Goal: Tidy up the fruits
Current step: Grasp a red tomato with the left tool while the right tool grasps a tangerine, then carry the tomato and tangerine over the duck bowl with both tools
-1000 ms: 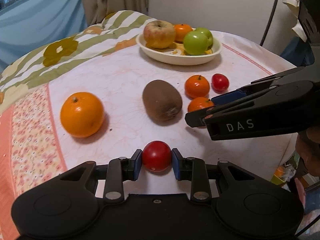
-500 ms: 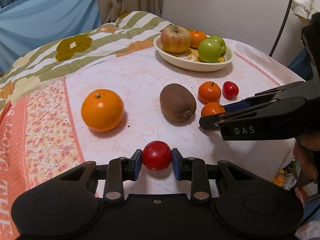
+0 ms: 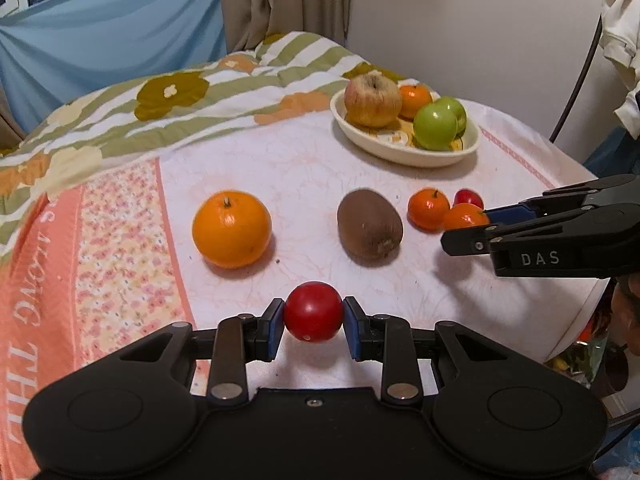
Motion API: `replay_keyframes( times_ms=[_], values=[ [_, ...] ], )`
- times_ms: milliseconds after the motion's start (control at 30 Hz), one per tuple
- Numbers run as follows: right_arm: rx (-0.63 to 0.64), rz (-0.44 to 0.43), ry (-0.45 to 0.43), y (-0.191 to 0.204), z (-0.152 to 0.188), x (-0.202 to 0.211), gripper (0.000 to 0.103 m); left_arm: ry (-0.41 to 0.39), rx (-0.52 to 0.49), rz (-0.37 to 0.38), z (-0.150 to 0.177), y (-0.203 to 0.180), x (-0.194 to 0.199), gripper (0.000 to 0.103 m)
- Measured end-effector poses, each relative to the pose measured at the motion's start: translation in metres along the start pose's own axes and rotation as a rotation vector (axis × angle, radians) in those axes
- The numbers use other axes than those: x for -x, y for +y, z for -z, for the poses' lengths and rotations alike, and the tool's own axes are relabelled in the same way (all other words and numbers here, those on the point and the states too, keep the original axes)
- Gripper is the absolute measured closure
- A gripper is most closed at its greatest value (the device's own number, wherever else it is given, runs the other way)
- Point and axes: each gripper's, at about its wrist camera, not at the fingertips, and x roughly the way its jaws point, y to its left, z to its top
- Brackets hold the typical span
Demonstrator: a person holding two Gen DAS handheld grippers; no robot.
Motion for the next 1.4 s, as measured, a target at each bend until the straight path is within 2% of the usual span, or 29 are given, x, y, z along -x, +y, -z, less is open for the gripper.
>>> replay_keyframes(
  times_ms=[200,433,700,1067,1400],
  values=[
    [-0.025,0.016,-0.036,-0.012,-0.014,0.020,0.051,-0.035,-0.001,-0.001,-0.017,-0.003,0.012,0.069],
    [-0.025,0.022,-0.077,-0.032,-0.039,0.042,0.051,-0.083,-0.004,-0.007,-0.052,-0.019,0.022,0.069],
    [-0.011,0.015,-0.098,-0.071,-0.072,0.049,0.051,-0.120,-0.001,-0.016,-0.100,-0.042,0.011,0.069],
    [0.039,-0.033,-0.092,-0.137,-0.123,0.013,0.051,-0.096,0.015,-0.048,-0.159,-0.069,-0.054,0.069],
    [0.095,-0.104,-0.048,-0.174,-0.145,-0.033,0.051,0.004,0.032,-0.099,-0.173,-0.088,-0.128,0.069]
  ],
)
